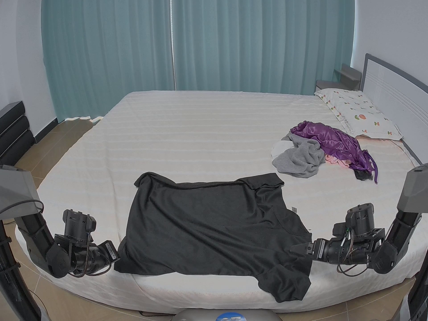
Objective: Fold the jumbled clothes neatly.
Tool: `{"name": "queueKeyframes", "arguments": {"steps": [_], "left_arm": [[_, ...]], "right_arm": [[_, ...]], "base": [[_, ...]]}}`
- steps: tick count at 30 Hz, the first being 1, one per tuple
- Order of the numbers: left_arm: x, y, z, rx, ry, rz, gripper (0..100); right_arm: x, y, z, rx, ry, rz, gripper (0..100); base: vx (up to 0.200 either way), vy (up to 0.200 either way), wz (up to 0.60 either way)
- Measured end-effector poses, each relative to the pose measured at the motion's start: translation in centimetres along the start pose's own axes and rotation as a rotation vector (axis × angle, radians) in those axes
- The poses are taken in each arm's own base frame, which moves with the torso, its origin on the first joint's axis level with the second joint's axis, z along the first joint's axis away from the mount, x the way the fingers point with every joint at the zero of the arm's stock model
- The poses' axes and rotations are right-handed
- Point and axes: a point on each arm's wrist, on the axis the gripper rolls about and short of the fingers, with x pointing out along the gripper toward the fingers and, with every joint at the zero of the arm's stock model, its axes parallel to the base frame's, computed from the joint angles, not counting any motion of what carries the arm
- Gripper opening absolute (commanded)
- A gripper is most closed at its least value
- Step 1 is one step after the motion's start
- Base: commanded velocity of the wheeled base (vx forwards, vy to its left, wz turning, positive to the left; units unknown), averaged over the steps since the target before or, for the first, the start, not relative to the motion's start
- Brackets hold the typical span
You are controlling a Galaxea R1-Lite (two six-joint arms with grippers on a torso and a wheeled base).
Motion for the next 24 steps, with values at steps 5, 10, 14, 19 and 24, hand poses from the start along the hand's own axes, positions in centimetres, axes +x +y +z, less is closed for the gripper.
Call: {"name": "queueKeyframes", "arguments": {"steps": [5,10,14,19,24], "left_arm": [[0.5,-0.2,0.2,-0.028,0.015,-0.018,0],[0.8,-0.5,0.5,-0.071,0.014,-0.037,0],[0.9,-0.6,0.6,-0.076,0.024,-0.051,0],[1.0,-0.7,0.5,-0.077,0.054,-0.083,0],[0.9,-0.7,0.5,-0.078,0.061,-0.089,0]], "right_arm": [[1.6,-1.1,1.2,0.029,-0.023,-0.023,100],[2.4,-2.2,1.5,0.056,-0.021,-0.055,100],[2.6,-3.1,1.3,0.077,-0.007,-0.082,100],[2.8,-3.7,0.8,0.077,0.01,-0.12,0],[3.4,-4.3,0.2,0.053,0.008,-0.189,0]], "base": [[0.0,0.0,0.0],[0.0,0.0,0.0],[0.0,0.0,0.0],[0.0,0.0,0.0],[0.0,0.0,0.0]]}}
